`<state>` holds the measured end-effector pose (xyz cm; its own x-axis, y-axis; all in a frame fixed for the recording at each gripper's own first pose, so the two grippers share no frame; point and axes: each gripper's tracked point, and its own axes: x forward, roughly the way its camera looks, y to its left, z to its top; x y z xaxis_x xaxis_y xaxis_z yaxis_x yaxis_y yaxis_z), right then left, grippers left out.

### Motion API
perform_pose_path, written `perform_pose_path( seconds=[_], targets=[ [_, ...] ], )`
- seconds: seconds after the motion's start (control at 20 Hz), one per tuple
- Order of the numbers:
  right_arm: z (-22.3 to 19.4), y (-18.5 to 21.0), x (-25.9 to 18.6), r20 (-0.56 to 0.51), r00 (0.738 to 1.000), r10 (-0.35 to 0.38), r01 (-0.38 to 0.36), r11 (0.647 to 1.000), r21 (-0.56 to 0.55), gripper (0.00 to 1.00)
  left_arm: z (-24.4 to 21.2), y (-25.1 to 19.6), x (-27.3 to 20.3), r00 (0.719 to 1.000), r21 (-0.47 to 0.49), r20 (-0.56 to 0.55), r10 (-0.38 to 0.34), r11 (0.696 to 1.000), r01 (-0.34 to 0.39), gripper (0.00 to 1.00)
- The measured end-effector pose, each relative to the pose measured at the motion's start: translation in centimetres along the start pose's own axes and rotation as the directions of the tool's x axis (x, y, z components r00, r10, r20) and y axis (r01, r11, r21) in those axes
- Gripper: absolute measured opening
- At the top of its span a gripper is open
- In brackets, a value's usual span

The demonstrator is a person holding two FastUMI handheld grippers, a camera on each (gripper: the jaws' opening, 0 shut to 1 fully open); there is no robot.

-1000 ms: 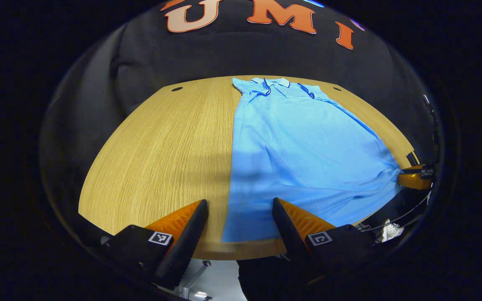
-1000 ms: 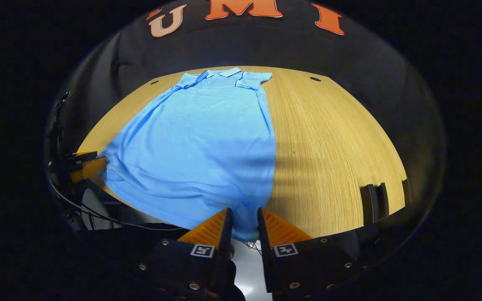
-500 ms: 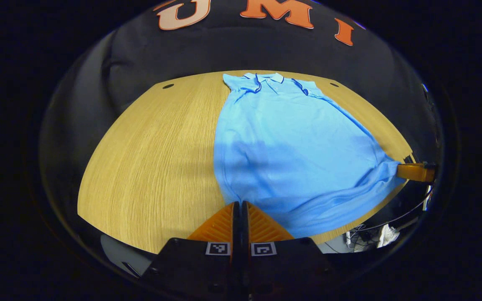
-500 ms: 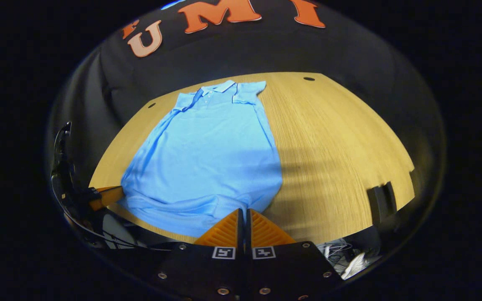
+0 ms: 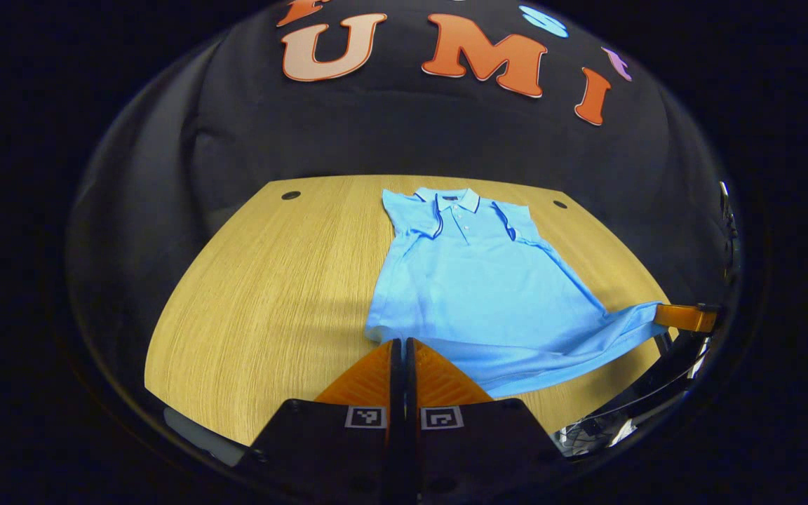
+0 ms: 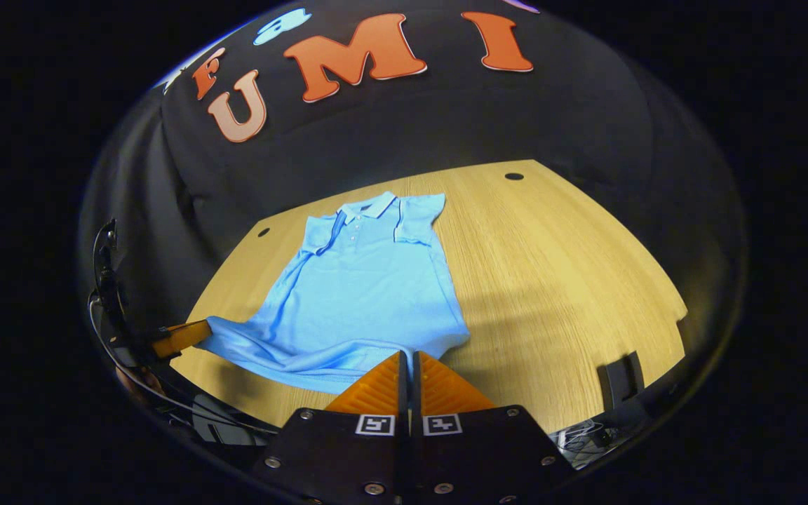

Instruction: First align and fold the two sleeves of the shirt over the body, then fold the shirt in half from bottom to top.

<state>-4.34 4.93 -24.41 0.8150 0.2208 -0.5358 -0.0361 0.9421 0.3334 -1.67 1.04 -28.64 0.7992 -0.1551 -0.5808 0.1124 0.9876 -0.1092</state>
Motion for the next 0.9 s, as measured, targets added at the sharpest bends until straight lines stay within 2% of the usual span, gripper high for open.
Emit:
perform_pose_path(
  seconds=[0.25, 0.5, 0.8, 0.9],
  targets=[
    [4.0, 0.8, 0.8, 0.035, 0.998, 0.052, -0.053, 0.998, 0.03, 0.0, 4.5, -0.4, 0.4, 0.999, -0.022, 0.041, -0.017, 1.0, 0.018, 0.04],
    [8.5, 0.5, 3.1, 0.06, 0.998, 0.026, -0.026, 1.0, 0.007, 0.0, 9.6, -0.3, 2.4, 0.997, 0.004, 0.056, -0.05, 0.999, 0.05, 0.05],
    [14.6, 1.2, 7.6, 0.089, 0.996, -0.024, 0.02, 0.999, 0.041, 0.0, 17.0, 0.6, 7.7, 0.99, 0.037, 0.078, -0.114, 0.993, 0.111, 0.04],
    [16.2, 1.4, 9.5, 0.076, 0.997, -0.03, 0.024, 0.996, 0.086, 0.0, 19.0, 0.8, 9.8, 0.987, 0.038, 0.078, -0.144, 0.989, 0.141, 0.05]
  ],
)
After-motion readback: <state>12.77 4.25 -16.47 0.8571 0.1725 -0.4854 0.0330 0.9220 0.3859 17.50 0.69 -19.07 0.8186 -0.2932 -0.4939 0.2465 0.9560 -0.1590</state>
